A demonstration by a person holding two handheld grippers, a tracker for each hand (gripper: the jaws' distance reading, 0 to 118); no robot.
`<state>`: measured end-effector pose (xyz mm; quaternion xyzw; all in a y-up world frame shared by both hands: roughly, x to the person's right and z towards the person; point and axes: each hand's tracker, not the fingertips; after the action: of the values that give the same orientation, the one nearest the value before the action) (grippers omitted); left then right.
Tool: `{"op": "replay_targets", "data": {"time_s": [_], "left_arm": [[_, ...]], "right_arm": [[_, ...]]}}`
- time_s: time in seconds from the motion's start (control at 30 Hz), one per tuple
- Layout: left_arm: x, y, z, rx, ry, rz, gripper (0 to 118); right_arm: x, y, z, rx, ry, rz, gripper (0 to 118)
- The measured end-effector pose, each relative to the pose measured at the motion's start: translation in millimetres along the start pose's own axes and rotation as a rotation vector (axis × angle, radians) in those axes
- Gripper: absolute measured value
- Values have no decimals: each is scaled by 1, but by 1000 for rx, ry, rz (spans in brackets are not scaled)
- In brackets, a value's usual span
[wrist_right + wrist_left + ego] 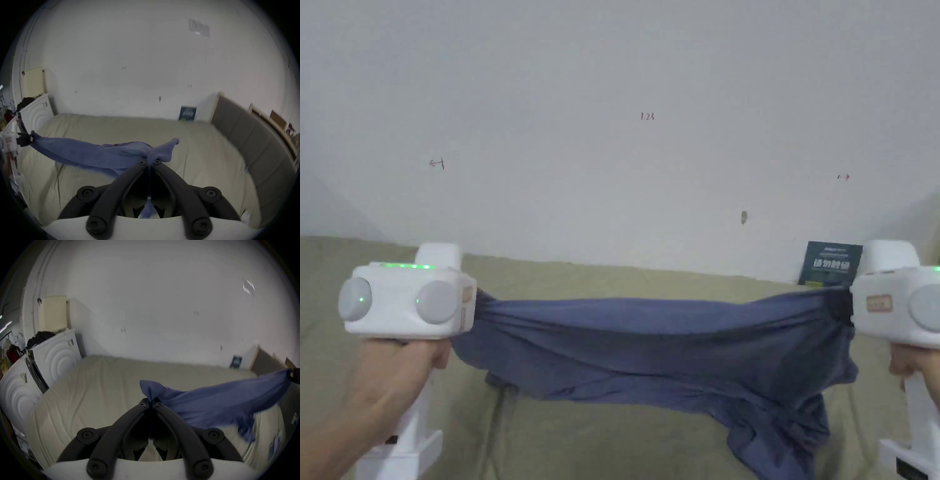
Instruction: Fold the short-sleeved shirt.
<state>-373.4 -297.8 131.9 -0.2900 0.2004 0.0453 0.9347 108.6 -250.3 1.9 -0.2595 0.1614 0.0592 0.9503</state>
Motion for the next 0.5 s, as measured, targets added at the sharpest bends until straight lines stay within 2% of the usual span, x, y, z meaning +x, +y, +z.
{"op": "replay_targets", "data": {"time_s": [0.03, 0.1, 0.23, 0.5], "left_arm": [[-2, -28, 6, -33, -12, -39, 0], [-7, -71, 20, -90, -15, -72, 0], [-26, -138, 48, -140, -38, -26, 0], [-54, -217, 125, -213, -88, 21, 0]], "right_arm": [[-1, -31, 10, -39, -45, -40, 1], [3, -82, 28, -96, 24, -120, 1], [5, -166, 67, -172, 16, -144, 1], [6, -267, 158, -245, 52, -175, 1]]}}
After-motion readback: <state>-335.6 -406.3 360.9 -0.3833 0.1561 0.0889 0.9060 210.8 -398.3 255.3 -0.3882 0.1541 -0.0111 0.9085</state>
